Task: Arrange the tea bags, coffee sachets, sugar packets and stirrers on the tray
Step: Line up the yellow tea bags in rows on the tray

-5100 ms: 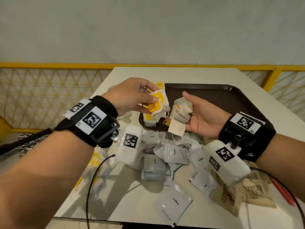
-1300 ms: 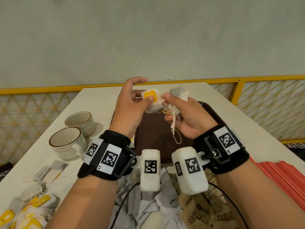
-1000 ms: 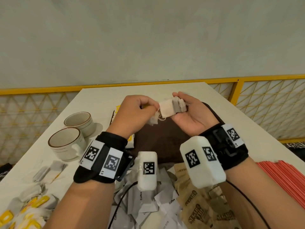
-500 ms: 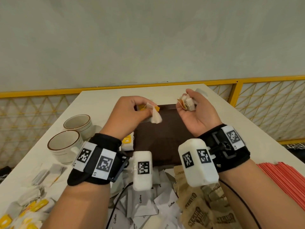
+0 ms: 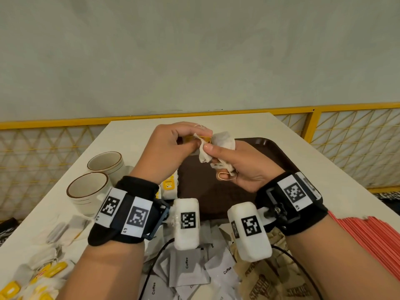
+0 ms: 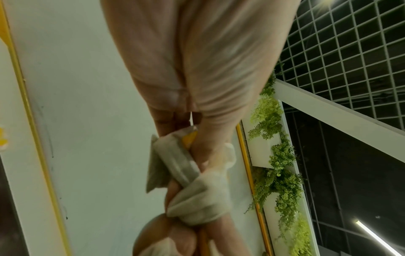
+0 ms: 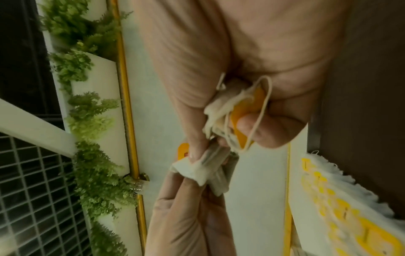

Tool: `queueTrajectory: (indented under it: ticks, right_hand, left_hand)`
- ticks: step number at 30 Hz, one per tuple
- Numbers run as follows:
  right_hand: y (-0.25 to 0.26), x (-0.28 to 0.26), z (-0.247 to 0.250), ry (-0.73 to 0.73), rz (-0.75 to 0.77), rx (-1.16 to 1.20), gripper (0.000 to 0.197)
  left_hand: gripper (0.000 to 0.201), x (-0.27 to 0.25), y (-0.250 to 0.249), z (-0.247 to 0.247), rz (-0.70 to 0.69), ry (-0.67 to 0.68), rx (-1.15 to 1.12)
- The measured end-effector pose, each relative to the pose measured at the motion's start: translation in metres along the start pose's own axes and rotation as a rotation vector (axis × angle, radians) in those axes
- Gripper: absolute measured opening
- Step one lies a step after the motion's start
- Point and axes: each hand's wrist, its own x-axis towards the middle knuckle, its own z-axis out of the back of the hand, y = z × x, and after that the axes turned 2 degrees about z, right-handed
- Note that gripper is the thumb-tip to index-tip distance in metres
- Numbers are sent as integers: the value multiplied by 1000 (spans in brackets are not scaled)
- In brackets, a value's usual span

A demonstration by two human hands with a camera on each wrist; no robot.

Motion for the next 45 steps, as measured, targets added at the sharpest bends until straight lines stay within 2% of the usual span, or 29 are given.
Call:
queueTrajectory:
  ticks: [2, 5, 9, 11, 15, 19, 24, 27, 30, 34, 37, 45]
  right_hand:
    - [0, 0, 1, -35, 21, -39, 25]
    - [2, 0, 5, -102, 51, -87, 10]
    - [5, 1, 4, -142, 131, 62, 6]
    - [3, 2, 2, -168, 148, 58, 8]
    - [-5, 3, -3, -274, 192, -173, 13]
    - [-9, 5, -7, -349, 258, -273, 14]
    - [-10, 7, -9, -356, 287, -323, 18]
    - [-11, 7, -8, -360, 277, -311, 18]
    - [-11, 7, -6, -329, 275, -289, 12]
    - [-2, 6, 2, -276, 225, -320, 6]
    - [2, 6, 9, -327, 255, -317, 9]
    - [-2, 6, 2, -264, 326, -333, 9]
  left_hand:
    - [36, 1, 3, 2, 37, -8, 12]
    - [40, 2, 7, 5, 83, -22, 61]
    - [45, 2, 7, 0, 103, -51, -16]
    - [45, 3, 7, -2, 152, -99, -79]
    - [30, 3, 9, -6, 184, -185, -91]
    - [21, 3, 11, -7, 161, -254, -76]
    - [31, 4, 11, -6, 205, -168, -97]
    - [28, 4, 9, -8, 262, -149, -193]
    - [15, 4, 8, -9, 232, -112, -156]
    - [24, 4, 9, -5, 198, -116, -160]
    - [32, 3, 6, -1, 183, -83, -223]
    - [40, 1, 1, -3, 180, 42, -313]
